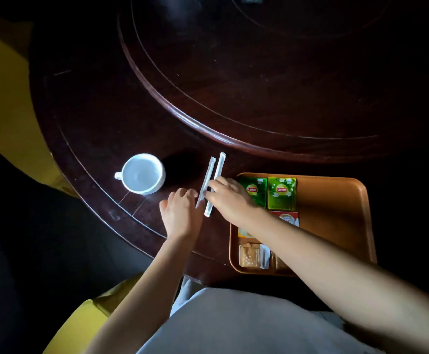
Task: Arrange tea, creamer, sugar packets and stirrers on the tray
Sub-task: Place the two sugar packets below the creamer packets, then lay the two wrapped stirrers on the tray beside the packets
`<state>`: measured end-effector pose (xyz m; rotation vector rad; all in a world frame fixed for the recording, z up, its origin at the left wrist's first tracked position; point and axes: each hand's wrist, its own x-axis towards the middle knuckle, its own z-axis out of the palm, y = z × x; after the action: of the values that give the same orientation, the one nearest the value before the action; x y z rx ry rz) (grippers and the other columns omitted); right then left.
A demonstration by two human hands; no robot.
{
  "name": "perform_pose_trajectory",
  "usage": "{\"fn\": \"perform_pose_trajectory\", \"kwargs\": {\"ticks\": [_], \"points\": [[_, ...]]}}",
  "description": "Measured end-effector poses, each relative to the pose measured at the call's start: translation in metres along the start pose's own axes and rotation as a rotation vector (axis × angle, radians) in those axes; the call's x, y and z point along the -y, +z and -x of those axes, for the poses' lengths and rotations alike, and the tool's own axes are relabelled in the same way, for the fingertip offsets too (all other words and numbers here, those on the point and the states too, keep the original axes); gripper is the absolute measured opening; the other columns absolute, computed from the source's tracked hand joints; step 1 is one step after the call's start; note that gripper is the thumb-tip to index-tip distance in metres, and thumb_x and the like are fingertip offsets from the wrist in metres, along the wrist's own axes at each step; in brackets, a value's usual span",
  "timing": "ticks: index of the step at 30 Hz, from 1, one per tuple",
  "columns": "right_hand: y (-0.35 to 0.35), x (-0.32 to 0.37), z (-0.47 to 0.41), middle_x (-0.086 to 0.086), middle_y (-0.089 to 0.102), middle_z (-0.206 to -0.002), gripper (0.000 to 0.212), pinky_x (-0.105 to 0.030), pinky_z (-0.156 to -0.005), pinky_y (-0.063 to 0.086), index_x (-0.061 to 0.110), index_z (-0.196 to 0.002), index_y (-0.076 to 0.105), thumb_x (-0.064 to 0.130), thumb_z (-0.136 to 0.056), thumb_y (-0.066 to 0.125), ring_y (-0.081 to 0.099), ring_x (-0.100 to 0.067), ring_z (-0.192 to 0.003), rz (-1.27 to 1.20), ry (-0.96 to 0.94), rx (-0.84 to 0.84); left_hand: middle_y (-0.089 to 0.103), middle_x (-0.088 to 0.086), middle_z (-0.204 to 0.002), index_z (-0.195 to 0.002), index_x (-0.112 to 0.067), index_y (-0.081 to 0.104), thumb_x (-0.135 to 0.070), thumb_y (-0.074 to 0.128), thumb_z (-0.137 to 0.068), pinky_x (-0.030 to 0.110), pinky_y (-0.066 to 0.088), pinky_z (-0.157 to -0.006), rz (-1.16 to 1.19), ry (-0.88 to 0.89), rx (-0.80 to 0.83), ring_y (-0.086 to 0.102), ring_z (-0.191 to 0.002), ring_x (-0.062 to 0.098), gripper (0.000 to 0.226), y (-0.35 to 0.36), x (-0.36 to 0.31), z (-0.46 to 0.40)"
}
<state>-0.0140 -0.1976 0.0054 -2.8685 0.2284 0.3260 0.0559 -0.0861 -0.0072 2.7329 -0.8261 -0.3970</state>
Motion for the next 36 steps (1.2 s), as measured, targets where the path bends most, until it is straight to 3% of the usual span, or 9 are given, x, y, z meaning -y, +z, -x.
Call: {"fn": "perform_pose_trajectory", "kwargs": {"ticks": [8,12,17,23,27,29,32,34,36], "points": [[-0.001,-0.009,-0.007,-0.015,0.054,-0.111,0.027,-0.041,-0.083,0.043,0.003,-0.107,0.056,-0.003,-0.085,0.042,0.046,-0.033,-0.109,-0.006,-0.039,0.02,0.067,0.004,-0.096,-0.087,-0.018,0.065,-0.029,0.063,-0.077,0.039,0.036,-0.083,0.004,-0.062,0.034,0.056,-0.097,0.027,0.014,0.007,0.002,-0.006],[-0.002,-0.014,-0.011,-0.011,0.055,-0.112,0.026,-0.043,-0.088,0.041,0.006,-0.107,0.057,0.001,-0.087,0.042,0.044,-0.03,-0.114,-0.006,-0.087,0.041,0.07,0.003,-0.089,-0.076,-0.019,0.065,-0.026,0.061,-0.079,0.037,0.038,-0.079,0.057,-0.09,0.052,0.058,-0.093,0.027,0.009,0.006,0.0,-0.006],[-0.009,-0.021,-0.017,-0.006,0.058,-0.111,0.026,-0.038,-0.092,0.036,0.01,-0.107,0.056,0.0,-0.086,0.047,0.044,-0.026,-0.116,0.11,-0.235,0.086,0.071,0.008,-0.079,-0.074,-0.017,0.068,-0.023,0.058,-0.077,0.035,0.046,-0.071,0.196,-0.247,0.117,0.063,-0.082,0.032,0.012,0.001,0.001,-0.007],[-0.021,-0.025,-0.019,-0.007,0.061,-0.095,0.017,-0.036,-0.079,0.041,0.007,-0.091,0.059,-0.002,-0.086,0.045,0.052,-0.027,-0.1,0.22,-0.384,0.11,0.068,0.0,-0.067,-0.075,-0.02,0.073,-0.025,0.064,-0.076,0.023,0.036,-0.063,0.441,-0.394,0.099,0.056,-0.067,0.016,0.011,-0.008,0.011,0.0],[-0.018,-0.026,-0.015,0.005,0.065,-0.079,0.01,-0.026,-0.067,0.047,0.018,-0.079,0.06,0.008,-0.08,0.059,0.06,-0.015,-0.081,0.332,-0.394,0.002,0.065,-0.005,-0.068,-0.077,-0.019,0.073,-0.027,0.069,-0.074,0.024,0.041,-0.069,0.596,-0.499,0.057,0.06,-0.07,0.013,0.009,-0.011,0.016,0.008],[-0.016,-0.027,-0.014,-0.002,0.066,-0.076,0.013,-0.032,-0.066,0.049,0.012,-0.083,0.059,0.0,-0.079,0.06,0.061,-0.021,-0.076,0.244,-0.375,-0.057,0.068,-0.002,-0.07,-0.073,-0.021,0.071,-0.027,0.071,-0.074,0.027,0.046,-0.068,0.678,-0.529,0.037,0.063,-0.07,0.015,0.006,-0.013,0.018,0.01],[-0.023,-0.024,-0.011,-0.009,0.063,-0.059,0.016,-0.033,-0.051,0.053,0.005,-0.078,0.062,-0.007,-0.069,0.069,0.061,-0.027,-0.057,0.026,-0.315,-0.301,0.067,-0.004,-0.065,-0.066,-0.024,0.069,-0.026,0.072,-0.074,0.028,0.046,-0.064,0.759,-0.552,0.012,0.059,-0.06,0.011,0.009,-0.018,0.017,0.012],[-0.03,-0.023,-0.006,-0.011,0.061,-0.059,0.007,-0.034,-0.047,0.053,0.004,-0.077,0.062,-0.001,-0.075,0.065,0.059,-0.028,-0.055,-0.18,-0.187,-0.443,0.065,-0.007,-0.061,-0.066,-0.022,0.07,-0.025,0.072,-0.074,0.027,0.045,-0.062,0.79,-0.565,0.01,0.056,-0.056,0.01,0.008,-0.021,0.014,0.012],[-0.035,-0.021,-0.001,-0.014,0.064,-0.067,0.002,-0.039,-0.055,0.053,0.003,-0.081,0.062,0.001,-0.08,0.061,0.061,-0.03,-0.062,-0.465,0.032,-0.552,0.065,-0.005,-0.061,-0.063,-0.026,0.069,-0.024,0.071,-0.075,0.03,0.048,-0.063,0.811,-0.552,0.023,0.058,-0.058,0.012,0.013,-0.024,0.01,0.013]]}}
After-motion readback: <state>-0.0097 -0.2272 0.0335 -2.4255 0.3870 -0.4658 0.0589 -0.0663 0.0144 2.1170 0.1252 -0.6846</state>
